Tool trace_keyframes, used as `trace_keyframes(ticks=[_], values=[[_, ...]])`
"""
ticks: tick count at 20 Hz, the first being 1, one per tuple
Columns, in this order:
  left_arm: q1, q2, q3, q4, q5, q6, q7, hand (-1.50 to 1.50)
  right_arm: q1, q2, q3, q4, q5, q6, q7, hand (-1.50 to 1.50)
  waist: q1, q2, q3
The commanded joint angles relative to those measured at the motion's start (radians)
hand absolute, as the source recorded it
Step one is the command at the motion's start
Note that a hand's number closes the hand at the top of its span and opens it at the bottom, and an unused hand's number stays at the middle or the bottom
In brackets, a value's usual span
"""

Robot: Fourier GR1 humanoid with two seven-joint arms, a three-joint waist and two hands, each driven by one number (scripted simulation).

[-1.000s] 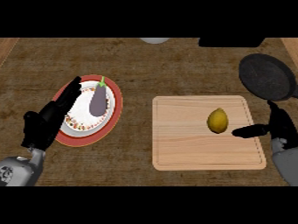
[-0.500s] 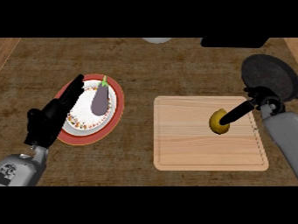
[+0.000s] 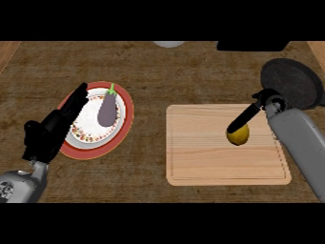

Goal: Pick the lemon from the cutting board and place it in the pan

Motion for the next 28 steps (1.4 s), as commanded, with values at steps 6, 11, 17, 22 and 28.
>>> trace_keyframes(ticks=[6, 11, 17, 22, 28], values=[[-0.05, 0.002, 0.051, 0.029, 0.001, -0.032, 0.022, 0.0, -0.036, 0.041, 0.036, 0.061, 0.01, 0.061, 0.196, -1.5, -0.019, -0.002, 0.0], [0.017, -0.016, 0.031, -0.046, -0.03, -0.012, 0.031, 0.0, -0.021, 0.089, 0.066, 0.129, 0.065, -0.003, 0.146, -1.5, -0.005, -0.002, 0.001], [0.031, -0.02, 0.051, -0.044, -0.036, -0.043, 0.043, 0.0, -0.041, 0.13, 0.04, 0.208, 0.098, -0.029, 0.104, -1.5, -0.003, 0.0, 0.001], [0.03, -0.018, 0.092, -0.065, -0.023, -0.083, 0.049, 0.0, 0.019, 0.129, 0.043, 0.197, 0.096, 0.05, -0.007, 1.5, -0.007, 0.0, 0.001], [0.02, -0.064, 0.057, -0.041, -0.086, -0.054, 0.047, 0.0, -0.018, 0.168, 0.028, 0.273, 0.099, 0.061, -0.071, 1.5, -0.005, 0.003, 0.001]])
